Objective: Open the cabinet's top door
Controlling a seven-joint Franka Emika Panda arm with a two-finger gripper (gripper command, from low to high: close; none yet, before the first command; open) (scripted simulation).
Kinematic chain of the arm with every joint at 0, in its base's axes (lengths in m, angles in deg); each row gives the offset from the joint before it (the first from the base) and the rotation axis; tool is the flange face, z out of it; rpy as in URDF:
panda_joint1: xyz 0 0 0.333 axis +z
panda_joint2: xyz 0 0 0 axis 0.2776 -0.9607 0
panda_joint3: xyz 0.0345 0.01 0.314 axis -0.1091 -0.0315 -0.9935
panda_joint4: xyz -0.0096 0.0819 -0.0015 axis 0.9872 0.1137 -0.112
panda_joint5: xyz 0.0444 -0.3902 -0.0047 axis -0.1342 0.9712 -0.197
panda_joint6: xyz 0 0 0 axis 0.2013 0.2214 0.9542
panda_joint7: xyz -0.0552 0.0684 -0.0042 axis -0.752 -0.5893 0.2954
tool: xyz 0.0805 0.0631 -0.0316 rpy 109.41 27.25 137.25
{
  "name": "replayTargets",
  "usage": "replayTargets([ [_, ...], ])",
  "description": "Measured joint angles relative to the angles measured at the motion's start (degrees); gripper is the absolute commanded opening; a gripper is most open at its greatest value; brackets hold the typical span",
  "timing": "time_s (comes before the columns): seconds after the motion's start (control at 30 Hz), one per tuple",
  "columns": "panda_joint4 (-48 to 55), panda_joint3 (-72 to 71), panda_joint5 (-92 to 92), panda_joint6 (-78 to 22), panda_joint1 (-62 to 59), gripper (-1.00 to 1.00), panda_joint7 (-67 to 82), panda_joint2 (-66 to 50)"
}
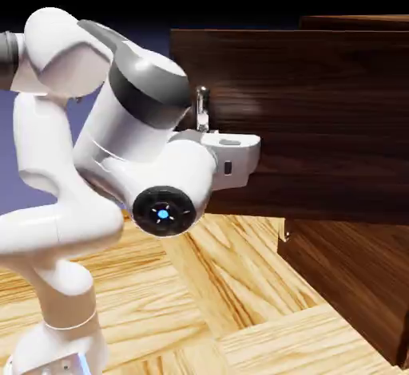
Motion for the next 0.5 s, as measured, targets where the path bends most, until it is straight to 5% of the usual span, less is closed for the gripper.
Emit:
replayTargets([
  [0.5,30.04,-0.36,17.15,-9.07,1.43,-1.0,7.72,-29.67],
])
